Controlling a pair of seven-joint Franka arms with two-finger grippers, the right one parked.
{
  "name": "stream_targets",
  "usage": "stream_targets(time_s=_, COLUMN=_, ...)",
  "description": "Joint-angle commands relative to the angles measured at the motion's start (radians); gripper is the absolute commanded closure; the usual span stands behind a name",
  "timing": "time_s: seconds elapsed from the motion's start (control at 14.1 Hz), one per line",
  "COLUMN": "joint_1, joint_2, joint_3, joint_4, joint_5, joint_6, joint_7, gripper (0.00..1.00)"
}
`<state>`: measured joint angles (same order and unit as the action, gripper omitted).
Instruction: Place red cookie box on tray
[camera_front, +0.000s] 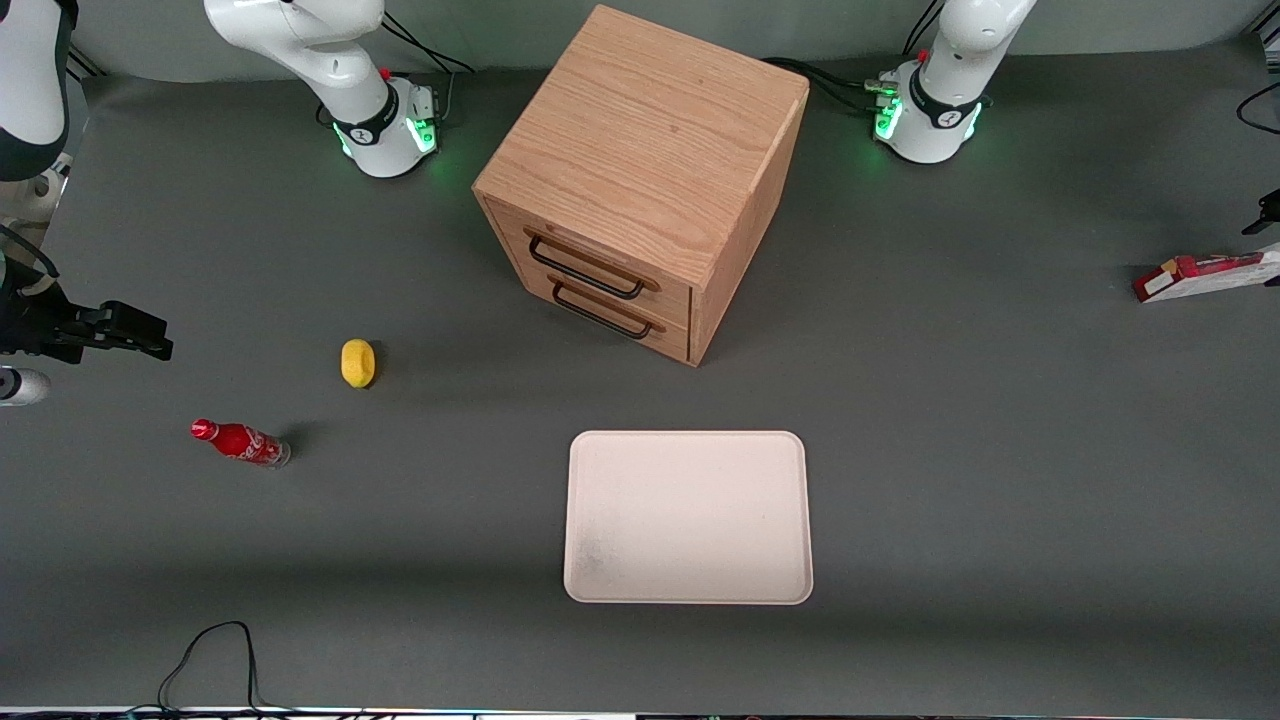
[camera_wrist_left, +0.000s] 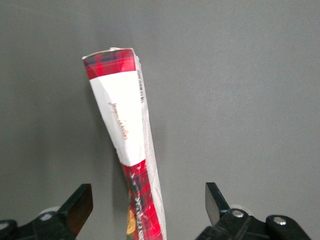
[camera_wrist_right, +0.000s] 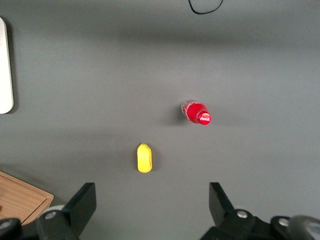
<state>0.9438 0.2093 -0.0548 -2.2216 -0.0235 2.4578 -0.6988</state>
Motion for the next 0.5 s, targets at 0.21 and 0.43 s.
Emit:
stream_targets(time_s=0.21, joint_1=-0.002, joint_2=0.027, joint_3=0.007, joint_4=-0.061, joint_5=0.004, joint_6=0.11, joint_7=-0.018, gripper=0.0)
stream_targets(time_s=0.43, joint_1=-0.005, joint_2=0.033, joint_3=0.007, joint_4=-0.069, joint_5=0.003, joint_6=0.115, joint_7=-0.018, gripper=0.0)
